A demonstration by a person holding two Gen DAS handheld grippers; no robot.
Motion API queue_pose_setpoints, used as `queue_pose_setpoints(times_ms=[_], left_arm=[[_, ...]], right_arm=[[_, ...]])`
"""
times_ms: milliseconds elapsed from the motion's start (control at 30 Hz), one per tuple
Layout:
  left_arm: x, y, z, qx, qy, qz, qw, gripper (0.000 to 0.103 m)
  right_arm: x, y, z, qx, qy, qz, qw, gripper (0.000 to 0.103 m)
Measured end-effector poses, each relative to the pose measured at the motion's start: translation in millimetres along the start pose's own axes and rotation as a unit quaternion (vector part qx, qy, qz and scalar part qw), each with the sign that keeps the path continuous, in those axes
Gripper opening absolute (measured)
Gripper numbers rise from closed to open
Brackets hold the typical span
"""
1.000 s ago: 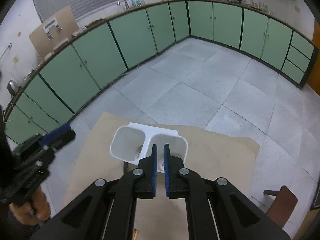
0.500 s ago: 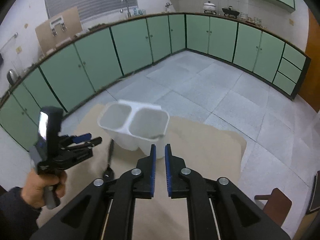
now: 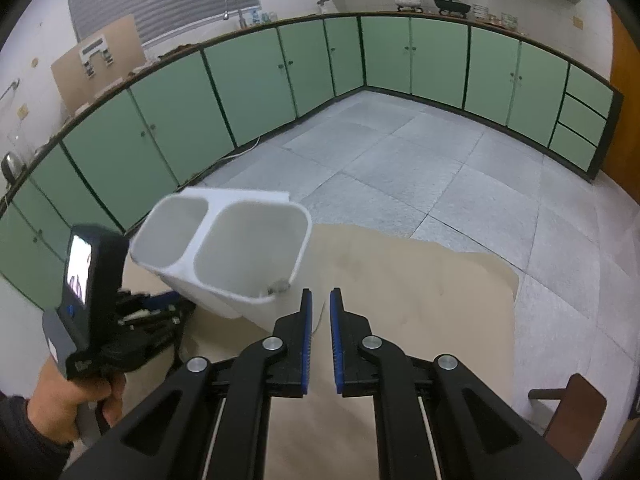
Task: Organize utensils
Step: 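Lower the black spoon into the holder and open the left tool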
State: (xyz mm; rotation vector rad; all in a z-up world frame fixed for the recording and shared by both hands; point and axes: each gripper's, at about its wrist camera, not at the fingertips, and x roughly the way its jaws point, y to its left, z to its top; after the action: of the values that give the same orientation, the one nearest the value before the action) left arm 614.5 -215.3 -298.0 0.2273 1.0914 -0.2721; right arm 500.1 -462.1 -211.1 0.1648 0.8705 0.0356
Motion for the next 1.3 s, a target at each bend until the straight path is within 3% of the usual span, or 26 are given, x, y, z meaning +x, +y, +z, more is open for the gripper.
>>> queue_pose_setpoints(times_ms=[200,367,500,633,833,1300], left_arm=[[-27.9,3.5,-16.0,0.011,-0.038,-0.001,0.9992,0.012],[-91.8,10.4,-22.8,-0.001,-0.115,-0.028,0.9930,0.011],[-147.4,20.9,-6.3,-0.028,-0.193,-0.071,0.9782,0.011],[-193.4,7.0,3.7,-0.028,-0.251,-0.083,0.9640,0.011],[-205.0,-33.0,26.3,-0.023,-0.265,-0.094,0.9592,0.010],[-192.6,-26.7,61.6,-0.013,-0.278,-0.096,0.9555,0.009]], right_arm=[[-3.0,1.8,-4.2,-0.009,0.001,-0.005,1.000,0.009],[-13.2,4.2,-4.8,-0.016,0.000,-0.011,1.000,0.009],[-23.9,13.5,-3.6,-0.025,-0.004,-0.012,1.000,0.009],[-31.9,20.2,-2.7,-0.029,-0.007,-0.012,0.999,0.009],[-34.1,22.9,-1.3,-0.031,-0.007,-0.017,0.999,0.009],[-28.8,13.4,1.7,-0.019,-0.004,-0.018,1.000,0.009]])
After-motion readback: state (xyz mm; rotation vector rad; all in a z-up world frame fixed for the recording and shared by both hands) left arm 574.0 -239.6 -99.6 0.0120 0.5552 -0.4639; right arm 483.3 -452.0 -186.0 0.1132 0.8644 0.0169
